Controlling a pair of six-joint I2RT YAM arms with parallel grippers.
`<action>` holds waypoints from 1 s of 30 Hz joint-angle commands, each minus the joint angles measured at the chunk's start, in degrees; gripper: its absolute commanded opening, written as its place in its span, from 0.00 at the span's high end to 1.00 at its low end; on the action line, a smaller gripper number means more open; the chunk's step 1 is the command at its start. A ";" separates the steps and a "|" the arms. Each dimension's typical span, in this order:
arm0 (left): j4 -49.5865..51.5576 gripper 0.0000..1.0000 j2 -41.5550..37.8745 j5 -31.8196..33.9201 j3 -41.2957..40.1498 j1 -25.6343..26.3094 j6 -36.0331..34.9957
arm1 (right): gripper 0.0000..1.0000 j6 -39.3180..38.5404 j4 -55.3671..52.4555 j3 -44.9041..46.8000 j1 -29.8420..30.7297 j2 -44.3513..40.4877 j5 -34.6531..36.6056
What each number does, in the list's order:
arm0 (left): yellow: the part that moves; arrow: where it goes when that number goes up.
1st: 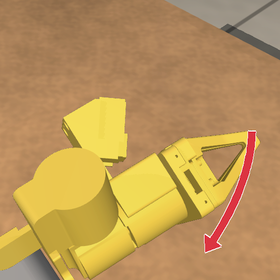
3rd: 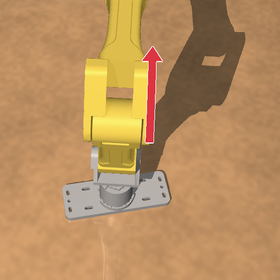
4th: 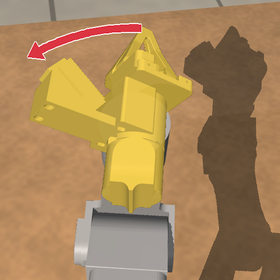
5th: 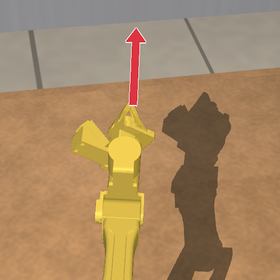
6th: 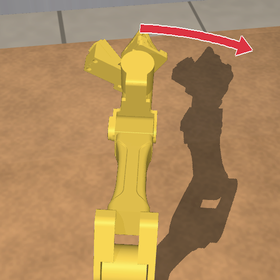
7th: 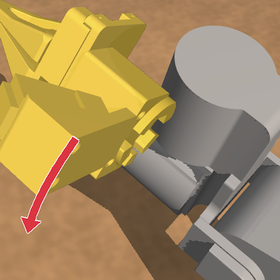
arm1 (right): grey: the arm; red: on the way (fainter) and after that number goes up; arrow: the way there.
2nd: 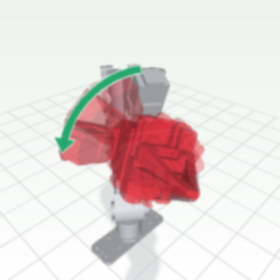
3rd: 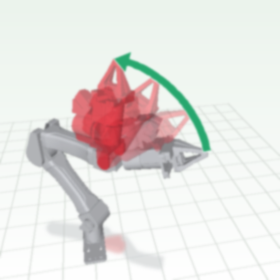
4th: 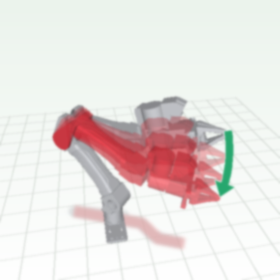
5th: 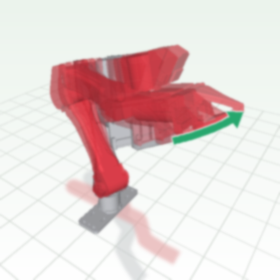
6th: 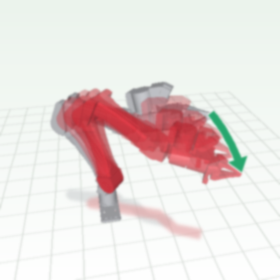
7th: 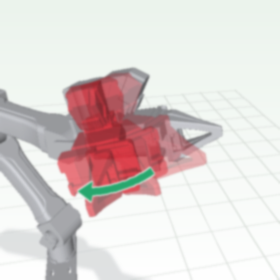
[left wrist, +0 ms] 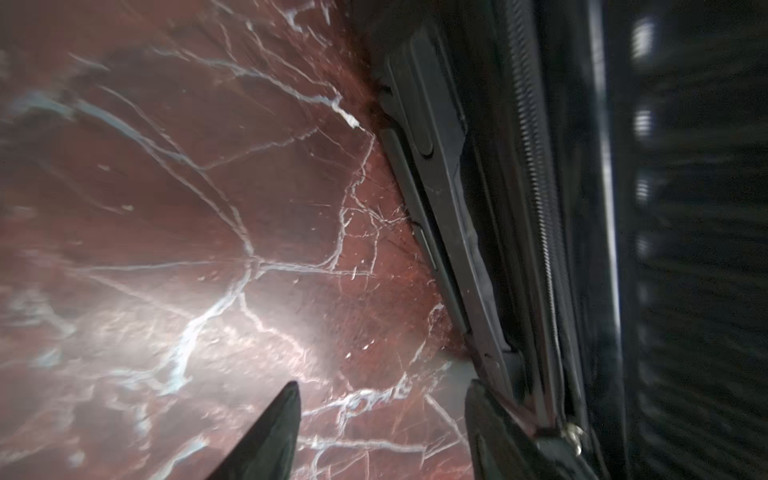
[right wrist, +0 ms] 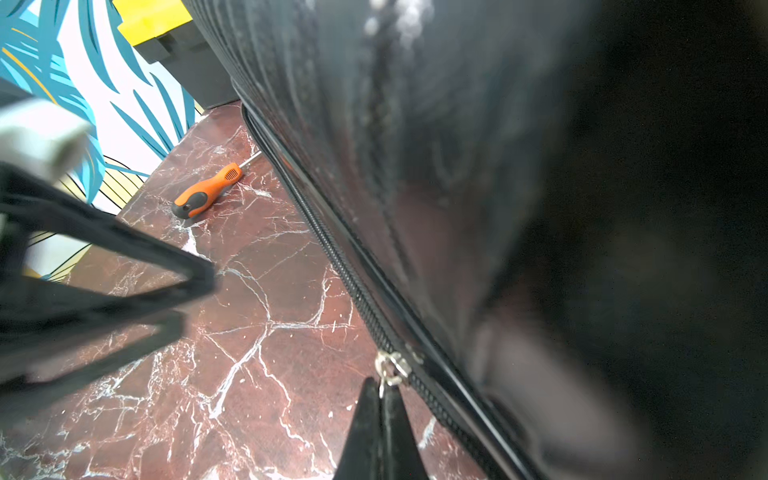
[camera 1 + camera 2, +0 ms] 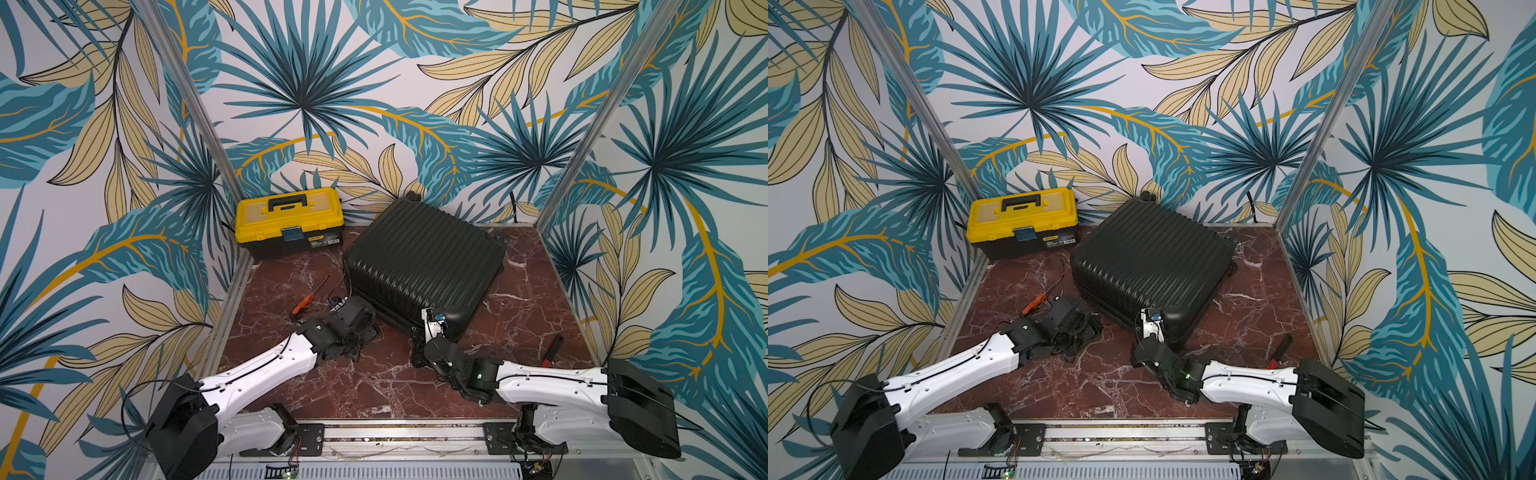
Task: Open the suitcase zippers
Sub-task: Unzip the zipper on the suitcase.
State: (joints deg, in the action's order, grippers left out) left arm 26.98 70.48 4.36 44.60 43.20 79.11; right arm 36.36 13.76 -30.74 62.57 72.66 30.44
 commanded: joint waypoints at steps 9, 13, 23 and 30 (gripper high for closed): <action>-20.94 0.35 10.02 0.58 -0.55 -0.63 4.32 | 1.00 2.93 3.77 -0.02 0.28 0.02 -3.95; -22.62 0.35 13.94 0.12 0.53 -2.35 4.03 | 1.00 2.52 4.38 0.13 0.36 0.70 -4.24; -24.00 0.55 20.57 3.04 2.94 -5.51 6.10 | 1.00 2.02 5.29 2.21 0.34 3.32 -4.96; -23.86 0.83 23.68 5.24 5.34 -8.59 6.84 | 1.00 0.45 2.23 3.49 0.36 1.67 -5.55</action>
State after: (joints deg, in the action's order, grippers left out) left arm 5.37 90.85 3.36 48.51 37.82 86.00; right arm 34.87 19.49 -29.54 62.22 75.13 30.35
